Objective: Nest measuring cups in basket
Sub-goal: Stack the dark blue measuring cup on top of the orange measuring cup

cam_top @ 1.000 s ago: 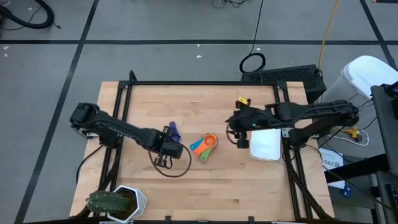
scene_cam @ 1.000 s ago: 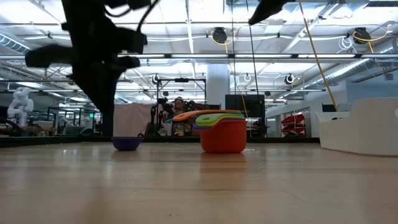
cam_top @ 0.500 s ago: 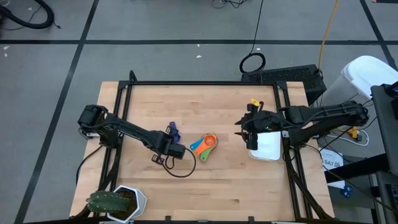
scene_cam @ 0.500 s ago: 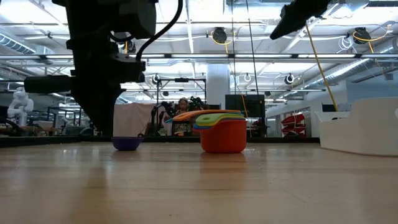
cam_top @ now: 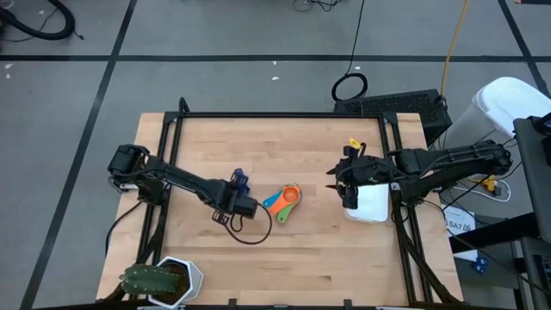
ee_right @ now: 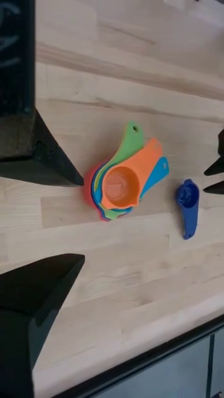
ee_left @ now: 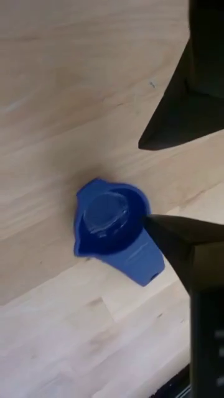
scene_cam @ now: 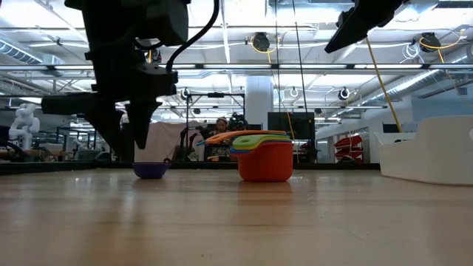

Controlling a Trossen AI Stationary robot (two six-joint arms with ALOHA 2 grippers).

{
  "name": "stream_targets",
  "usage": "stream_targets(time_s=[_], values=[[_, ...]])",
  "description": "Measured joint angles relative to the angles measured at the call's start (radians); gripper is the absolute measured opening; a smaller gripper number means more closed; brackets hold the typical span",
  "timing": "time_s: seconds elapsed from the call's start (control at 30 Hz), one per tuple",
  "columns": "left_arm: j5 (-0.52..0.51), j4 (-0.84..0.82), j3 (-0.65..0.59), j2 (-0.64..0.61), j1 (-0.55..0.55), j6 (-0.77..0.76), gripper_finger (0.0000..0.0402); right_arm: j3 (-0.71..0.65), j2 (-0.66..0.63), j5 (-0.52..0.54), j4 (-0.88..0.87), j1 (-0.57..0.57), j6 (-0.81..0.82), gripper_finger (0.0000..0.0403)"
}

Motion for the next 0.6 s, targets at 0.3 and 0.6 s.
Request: stream_targets(time_s=[0.3, 0.6], values=[[0.007, 0.046, -0.004, 0.0, 0.024, 0.011, 0.0199, 0.0, 0.0, -0.004, 0.009, 0.0, 0.025, 0.0178], [0.033, 0.147, -0.104, 0.0, 0.025, 0.013, 0.0166, 0.0, 0.0, -0.008, 0.02, 0.0, 0.027, 0.0178]])
